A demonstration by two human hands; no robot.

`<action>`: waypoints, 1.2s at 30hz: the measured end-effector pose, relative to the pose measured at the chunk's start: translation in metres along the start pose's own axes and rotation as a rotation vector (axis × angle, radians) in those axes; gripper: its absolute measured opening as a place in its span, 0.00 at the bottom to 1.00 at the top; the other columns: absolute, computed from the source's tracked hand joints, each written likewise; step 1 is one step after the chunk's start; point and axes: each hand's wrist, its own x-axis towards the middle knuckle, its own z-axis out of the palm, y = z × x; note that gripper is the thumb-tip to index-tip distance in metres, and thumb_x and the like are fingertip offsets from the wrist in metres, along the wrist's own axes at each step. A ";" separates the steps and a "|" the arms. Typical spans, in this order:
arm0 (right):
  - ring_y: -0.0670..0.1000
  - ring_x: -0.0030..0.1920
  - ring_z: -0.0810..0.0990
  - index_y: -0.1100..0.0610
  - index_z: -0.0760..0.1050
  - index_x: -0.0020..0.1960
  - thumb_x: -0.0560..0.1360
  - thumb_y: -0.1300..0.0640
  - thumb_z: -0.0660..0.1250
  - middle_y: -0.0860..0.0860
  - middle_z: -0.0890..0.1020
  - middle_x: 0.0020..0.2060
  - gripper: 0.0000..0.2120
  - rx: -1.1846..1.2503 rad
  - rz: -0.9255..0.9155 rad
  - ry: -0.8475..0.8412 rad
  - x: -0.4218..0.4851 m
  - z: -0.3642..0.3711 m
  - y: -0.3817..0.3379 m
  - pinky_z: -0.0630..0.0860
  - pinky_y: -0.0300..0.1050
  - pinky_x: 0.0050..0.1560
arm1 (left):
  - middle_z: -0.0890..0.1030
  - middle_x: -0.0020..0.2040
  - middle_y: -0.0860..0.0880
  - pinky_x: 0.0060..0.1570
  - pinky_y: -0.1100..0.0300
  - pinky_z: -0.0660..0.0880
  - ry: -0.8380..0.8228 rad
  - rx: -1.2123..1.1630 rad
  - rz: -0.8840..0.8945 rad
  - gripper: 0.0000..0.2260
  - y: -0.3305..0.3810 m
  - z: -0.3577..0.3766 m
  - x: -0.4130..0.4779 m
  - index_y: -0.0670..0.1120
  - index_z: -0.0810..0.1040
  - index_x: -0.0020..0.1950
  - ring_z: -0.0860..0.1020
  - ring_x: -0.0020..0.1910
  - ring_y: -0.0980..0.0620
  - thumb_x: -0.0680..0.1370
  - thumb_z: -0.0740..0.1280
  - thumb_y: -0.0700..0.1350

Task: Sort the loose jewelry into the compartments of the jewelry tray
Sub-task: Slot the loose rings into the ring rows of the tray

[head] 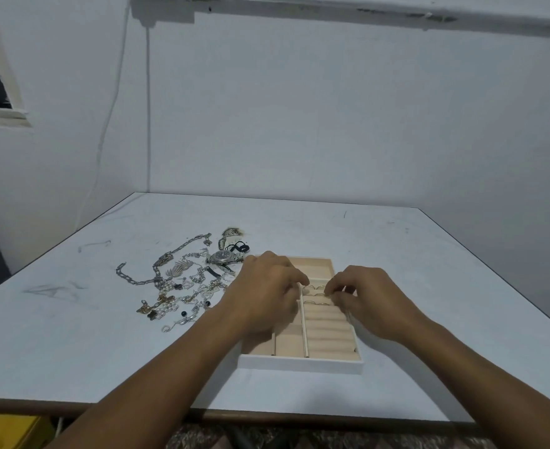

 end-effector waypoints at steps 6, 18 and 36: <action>0.40 0.35 0.78 0.50 0.81 0.45 0.75 0.62 0.66 0.44 0.81 0.40 0.09 0.058 0.109 0.078 0.007 -0.030 0.032 0.69 0.28 0.34 | 0.79 0.58 0.54 0.59 0.53 0.61 -0.029 0.003 -0.009 0.12 0.014 0.012 0.025 0.54 0.81 0.58 0.70 0.62 0.52 0.78 0.62 0.46; 0.49 0.50 0.75 0.53 0.79 0.57 0.75 0.56 0.68 0.49 0.81 0.52 0.11 -0.130 0.360 -0.105 0.031 -0.045 0.100 0.68 0.39 0.50 | 0.77 0.60 0.49 0.60 0.49 0.61 -0.253 0.136 -0.007 0.12 0.054 0.058 0.102 0.53 0.78 0.60 0.66 0.65 0.47 0.78 0.62 0.52; 0.48 0.39 0.75 0.49 0.82 0.47 0.74 0.57 0.69 0.48 0.77 0.36 0.05 0.044 0.268 -0.100 0.055 -0.033 0.112 0.70 0.38 0.41 | 0.80 0.51 0.51 0.52 0.50 0.60 -0.261 0.100 -0.076 0.08 0.061 0.093 0.132 0.52 0.81 0.51 0.69 0.58 0.47 0.76 0.68 0.54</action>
